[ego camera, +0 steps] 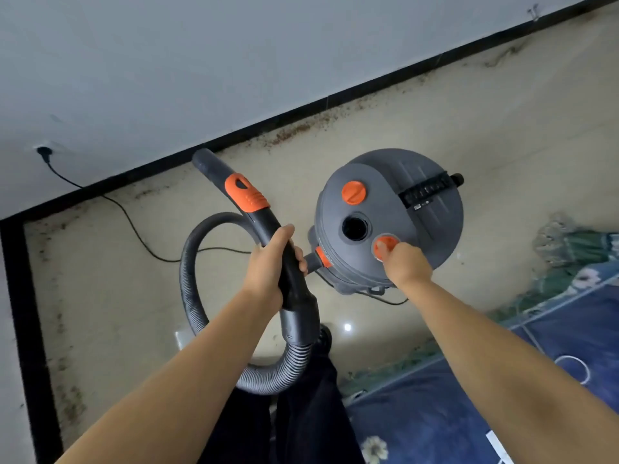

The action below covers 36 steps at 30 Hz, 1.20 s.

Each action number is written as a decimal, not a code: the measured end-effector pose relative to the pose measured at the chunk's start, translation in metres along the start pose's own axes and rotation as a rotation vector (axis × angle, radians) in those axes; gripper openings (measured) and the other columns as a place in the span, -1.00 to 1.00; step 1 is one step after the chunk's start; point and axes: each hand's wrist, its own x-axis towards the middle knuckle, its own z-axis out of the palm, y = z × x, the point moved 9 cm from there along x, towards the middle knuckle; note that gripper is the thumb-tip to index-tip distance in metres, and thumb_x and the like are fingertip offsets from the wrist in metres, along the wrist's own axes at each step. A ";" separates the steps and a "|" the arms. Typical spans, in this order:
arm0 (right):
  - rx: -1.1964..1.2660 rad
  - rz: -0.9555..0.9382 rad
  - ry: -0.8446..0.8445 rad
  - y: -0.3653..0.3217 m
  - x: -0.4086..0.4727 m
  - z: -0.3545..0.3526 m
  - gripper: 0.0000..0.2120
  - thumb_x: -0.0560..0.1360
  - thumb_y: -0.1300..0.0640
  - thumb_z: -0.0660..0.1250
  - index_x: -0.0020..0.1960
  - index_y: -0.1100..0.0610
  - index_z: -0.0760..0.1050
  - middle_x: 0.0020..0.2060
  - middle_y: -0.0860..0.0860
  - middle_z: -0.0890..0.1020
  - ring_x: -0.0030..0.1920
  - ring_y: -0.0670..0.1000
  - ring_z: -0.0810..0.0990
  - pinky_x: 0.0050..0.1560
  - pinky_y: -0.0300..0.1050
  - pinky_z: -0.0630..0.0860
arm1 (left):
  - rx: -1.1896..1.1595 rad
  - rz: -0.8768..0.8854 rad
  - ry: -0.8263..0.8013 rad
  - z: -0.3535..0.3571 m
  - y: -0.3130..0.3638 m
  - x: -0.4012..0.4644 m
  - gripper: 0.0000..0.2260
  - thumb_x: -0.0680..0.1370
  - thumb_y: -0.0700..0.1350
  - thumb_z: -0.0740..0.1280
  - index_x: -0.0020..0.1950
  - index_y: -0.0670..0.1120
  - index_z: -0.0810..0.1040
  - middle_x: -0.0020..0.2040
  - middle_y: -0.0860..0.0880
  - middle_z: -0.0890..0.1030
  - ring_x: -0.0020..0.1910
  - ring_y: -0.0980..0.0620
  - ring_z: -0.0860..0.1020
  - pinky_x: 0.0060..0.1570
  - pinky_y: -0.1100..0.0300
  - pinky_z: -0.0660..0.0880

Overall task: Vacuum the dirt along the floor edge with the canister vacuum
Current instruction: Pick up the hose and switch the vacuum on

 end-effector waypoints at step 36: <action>1.179 0.681 -0.003 -0.128 0.034 0.021 -0.78 0.62 0.18 0.03 0.05 0.25 0.41 -0.39 0.12 0.48 -0.48 0.00 0.40 -0.53 -0.26 0.26 | 0.480 -0.054 -0.387 -0.031 0.082 0.059 -0.65 0.56 -0.06 0.29 -0.39 -0.18 0.44 -0.48 -0.14 0.46 -0.51 -0.01 0.43 -0.47 0.30 0.41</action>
